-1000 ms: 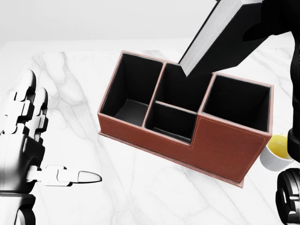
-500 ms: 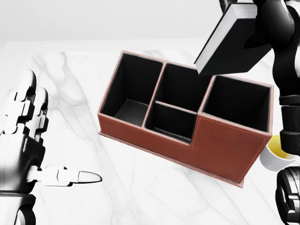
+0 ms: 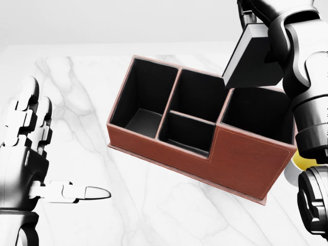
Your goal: Pick up the book and place it in the right compartment of the caddy.
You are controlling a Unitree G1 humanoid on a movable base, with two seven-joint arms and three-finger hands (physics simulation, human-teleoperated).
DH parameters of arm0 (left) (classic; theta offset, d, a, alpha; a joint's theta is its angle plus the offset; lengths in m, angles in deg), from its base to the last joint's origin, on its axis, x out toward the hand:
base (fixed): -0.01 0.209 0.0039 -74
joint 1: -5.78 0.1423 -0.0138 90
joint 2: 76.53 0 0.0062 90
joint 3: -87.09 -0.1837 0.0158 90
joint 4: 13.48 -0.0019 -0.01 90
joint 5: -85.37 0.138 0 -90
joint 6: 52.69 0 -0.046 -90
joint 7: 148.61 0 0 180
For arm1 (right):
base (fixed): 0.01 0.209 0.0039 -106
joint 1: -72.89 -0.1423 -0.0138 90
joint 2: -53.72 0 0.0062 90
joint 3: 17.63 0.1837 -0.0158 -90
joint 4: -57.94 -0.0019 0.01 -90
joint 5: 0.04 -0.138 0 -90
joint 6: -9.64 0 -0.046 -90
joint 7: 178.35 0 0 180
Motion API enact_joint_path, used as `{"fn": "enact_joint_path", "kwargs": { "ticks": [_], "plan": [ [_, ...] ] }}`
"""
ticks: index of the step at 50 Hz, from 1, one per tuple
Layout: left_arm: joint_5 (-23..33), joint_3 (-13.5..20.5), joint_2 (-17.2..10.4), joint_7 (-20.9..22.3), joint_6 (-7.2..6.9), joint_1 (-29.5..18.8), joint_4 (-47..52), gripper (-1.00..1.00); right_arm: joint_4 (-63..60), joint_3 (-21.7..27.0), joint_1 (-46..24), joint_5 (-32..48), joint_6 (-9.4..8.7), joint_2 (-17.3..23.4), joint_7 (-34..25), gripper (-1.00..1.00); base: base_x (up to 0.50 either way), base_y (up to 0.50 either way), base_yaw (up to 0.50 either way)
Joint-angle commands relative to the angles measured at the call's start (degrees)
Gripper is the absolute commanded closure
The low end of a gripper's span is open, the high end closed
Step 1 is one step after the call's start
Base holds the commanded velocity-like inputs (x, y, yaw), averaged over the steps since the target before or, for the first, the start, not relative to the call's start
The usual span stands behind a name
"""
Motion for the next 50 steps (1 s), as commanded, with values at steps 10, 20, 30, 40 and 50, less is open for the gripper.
{"fn": "enact_joint_path", "kwargs": {
  "ticks": [10,20,30,40,50],
  "plan": [
    [0.1,0.0,0.0,-0.2,-0.15,0.0,-0.4,-1.0,8.1,-0.8,-1.8,4.3,0.0,0.7,7.4,1.0,0.0,0.0,0.0],
    [0.0,0.1,0.0,-0.4,-0.12,-0.1,-0.7,-1.0,10.2,-1.2,-1.4,5.6,0.0,0.6,9.6,1.0,0.0,0.0,0.0],
    [0.1,0.1,-0.1,-0.4,-0.15,-0.1,-0.8,-1.0,13.1,-1.7,-1.6,6.3,0.0,0.7,11.9,1.0,0.0,0.0,0.0],
    [0.2,0.0,-0.1,-0.3,-0.15,0.0,-0.9,-1.0,13.9,-2.0,-0.9,6.7,0.0,0.5,12.6,1.0,0.0,0.0,0.0],
    [0.1,0.0,0.0,-0.3,-0.13,0.0,-0.8,-1.0,15.7,-2.6,0.0,7.3,0.0,-0.3,14.1,1.0,0.0,0.0,0.0]
  ]
}}
